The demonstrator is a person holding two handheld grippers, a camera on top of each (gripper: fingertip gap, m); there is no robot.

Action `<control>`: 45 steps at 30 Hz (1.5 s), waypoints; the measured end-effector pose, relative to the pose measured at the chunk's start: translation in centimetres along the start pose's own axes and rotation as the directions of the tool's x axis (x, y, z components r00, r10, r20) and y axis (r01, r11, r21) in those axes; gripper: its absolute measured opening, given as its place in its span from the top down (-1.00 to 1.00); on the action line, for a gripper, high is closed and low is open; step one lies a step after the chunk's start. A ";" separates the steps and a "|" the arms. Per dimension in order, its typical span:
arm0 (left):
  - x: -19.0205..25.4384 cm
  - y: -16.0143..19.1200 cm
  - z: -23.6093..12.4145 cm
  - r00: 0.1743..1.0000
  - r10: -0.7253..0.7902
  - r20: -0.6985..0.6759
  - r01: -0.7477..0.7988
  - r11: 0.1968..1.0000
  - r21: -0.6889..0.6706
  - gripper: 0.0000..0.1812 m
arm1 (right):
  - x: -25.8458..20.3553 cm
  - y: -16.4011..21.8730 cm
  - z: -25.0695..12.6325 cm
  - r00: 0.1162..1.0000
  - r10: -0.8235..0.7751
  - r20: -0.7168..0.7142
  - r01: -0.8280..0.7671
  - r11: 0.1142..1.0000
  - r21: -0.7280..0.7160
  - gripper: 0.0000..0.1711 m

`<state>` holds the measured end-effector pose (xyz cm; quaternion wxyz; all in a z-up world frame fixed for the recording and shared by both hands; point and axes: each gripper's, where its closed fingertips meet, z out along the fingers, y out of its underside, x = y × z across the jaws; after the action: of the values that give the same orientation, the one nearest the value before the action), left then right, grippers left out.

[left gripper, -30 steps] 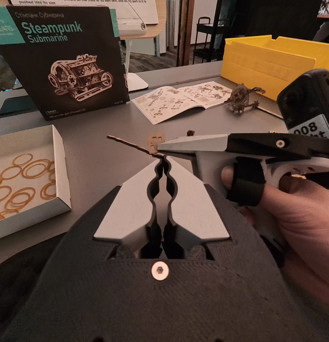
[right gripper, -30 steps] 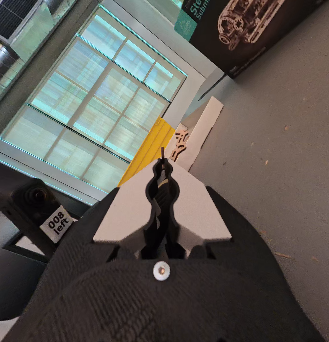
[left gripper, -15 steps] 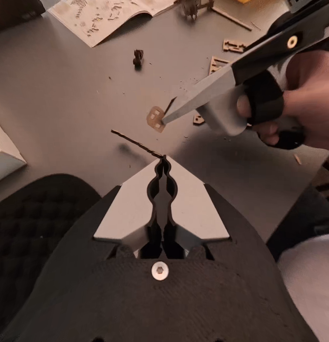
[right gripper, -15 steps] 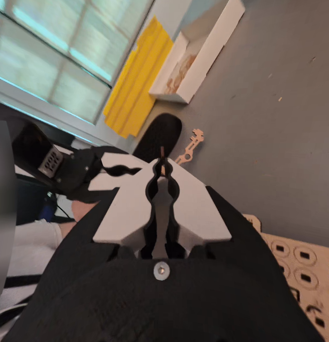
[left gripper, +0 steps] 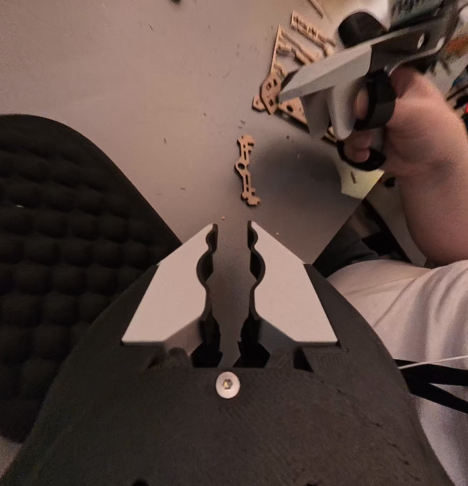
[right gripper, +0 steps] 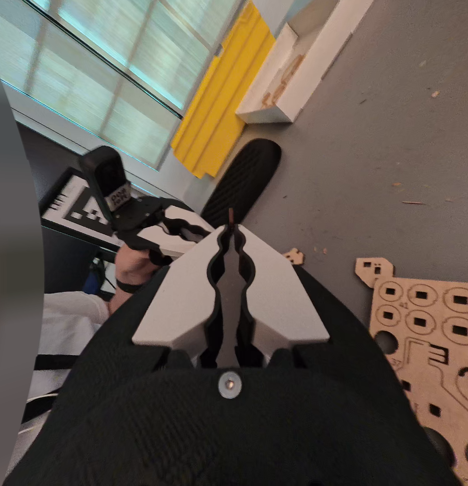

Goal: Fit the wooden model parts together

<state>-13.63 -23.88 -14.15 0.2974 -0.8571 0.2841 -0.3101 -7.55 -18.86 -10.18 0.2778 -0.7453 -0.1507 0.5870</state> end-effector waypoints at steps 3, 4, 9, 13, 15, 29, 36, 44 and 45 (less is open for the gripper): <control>-0.1 -2.6 -1.0 1.000 0.010 0.001 -0.010 0.990 0.140 0.73 | -1.9 -0.8 -0.2 0.991 0.034 0.129 -0.046 0.995 0.092 1.00; 0.1 -3.6 -1.0 1.000 0.009 -0.018 -0.005 0.980 0.197 0.69 | -2.9 -0.9 -0.1 0.981 0.036 0.189 -0.059 0.991 0.117 0.99; 4.4 -8.4 -1.0 0.917 0.004 -0.398 0.170 0.900 0.402 0.67 | -5.0 -0.8 0.3 0.942 0.023 0.334 -0.083 0.983 0.166 0.99; 6.0 -10.1 -2.0 0.704 -0.069 -0.707 0.422 0.841 0.338 0.79 | -5.8 -1.1 -0.3 0.917 0.020 0.398 -0.103 0.977 0.189 0.99; 5.9 -10.1 -1.8 0.669 -0.082 -0.739 0.451 0.835 0.315 0.84 | -5.8 -1.1 -0.4 0.921 0.004 0.390 -0.085 0.978 0.191 0.99; 6.6 -8.9 0.5 0.831 0.025 -0.556 0.179 0.934 0.308 1.00 | -5.2 -0.9 -2.1 0.937 -0.104 0.334 0.071 0.991 0.109 0.74; 6.9 -5.3 2.6 0.894 0.100 -0.436 -0.097 0.995 0.029 0.99 | -4.2 0.6 -3.2 0.888 -0.348 0.300 0.444 0.817 -0.367 0.74; 6.9 -4.0 4.0 0.916 0.148 -0.372 -0.191 0.978 -0.082 0.99 | -2.6 4.8 -2.9 0.845 -0.359 0.396 0.534 0.558 -0.635 0.98; 6.9 -3.9 4.1 0.917 0.153 -0.368 -0.199 0.976 -0.091 0.99 | -2.6 4.7 -2.8 0.841 -0.360 0.404 0.541 0.560 -0.627 0.98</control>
<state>-5.15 -24.54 -11.57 0.2121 -0.7741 0.4288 -0.4147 -5.99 -24.71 -10.49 0.0849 -0.6551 -0.5860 0.4694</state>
